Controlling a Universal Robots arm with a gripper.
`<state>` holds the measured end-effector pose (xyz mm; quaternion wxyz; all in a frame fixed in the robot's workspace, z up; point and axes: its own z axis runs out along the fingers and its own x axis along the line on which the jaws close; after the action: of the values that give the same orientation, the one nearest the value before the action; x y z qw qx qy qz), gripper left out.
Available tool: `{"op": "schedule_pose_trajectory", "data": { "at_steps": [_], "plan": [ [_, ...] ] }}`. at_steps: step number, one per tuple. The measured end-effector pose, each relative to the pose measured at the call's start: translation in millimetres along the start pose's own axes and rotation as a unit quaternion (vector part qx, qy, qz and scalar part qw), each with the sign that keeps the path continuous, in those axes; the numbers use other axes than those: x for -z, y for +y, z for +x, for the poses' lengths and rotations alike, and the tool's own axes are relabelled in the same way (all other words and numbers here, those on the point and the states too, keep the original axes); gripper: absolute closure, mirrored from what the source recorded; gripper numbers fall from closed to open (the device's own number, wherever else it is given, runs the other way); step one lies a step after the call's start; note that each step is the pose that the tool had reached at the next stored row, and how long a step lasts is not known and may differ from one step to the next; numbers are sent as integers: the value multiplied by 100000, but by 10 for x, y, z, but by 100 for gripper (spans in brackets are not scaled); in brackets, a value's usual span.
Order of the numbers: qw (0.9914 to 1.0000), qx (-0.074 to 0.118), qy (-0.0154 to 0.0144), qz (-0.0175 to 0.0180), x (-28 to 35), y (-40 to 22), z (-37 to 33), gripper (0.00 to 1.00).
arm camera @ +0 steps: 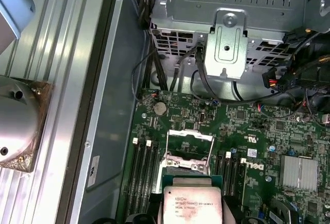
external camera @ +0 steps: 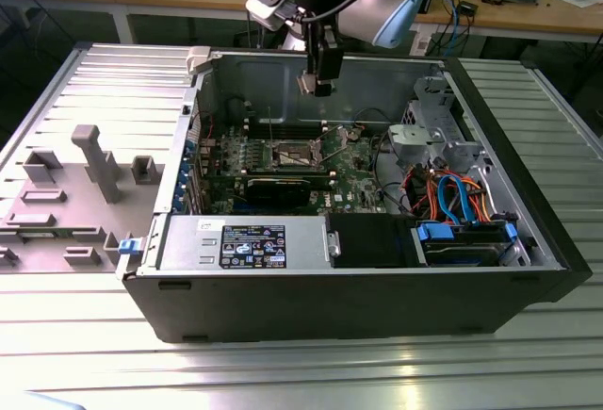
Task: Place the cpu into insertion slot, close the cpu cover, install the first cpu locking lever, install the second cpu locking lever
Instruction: 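Place the cpu into insertion slot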
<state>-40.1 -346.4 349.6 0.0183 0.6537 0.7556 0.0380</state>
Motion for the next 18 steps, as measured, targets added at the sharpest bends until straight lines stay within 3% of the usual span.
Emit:
{"op": "schedule_pose_trajectory", "data": {
  "at_steps": [8,18],
  "plan": [
    [99963,-2726,-202,-3,-9,-2,0,46],
    [99948,-3203,-243,-10,-9,-2,0,46]
  ]
}}
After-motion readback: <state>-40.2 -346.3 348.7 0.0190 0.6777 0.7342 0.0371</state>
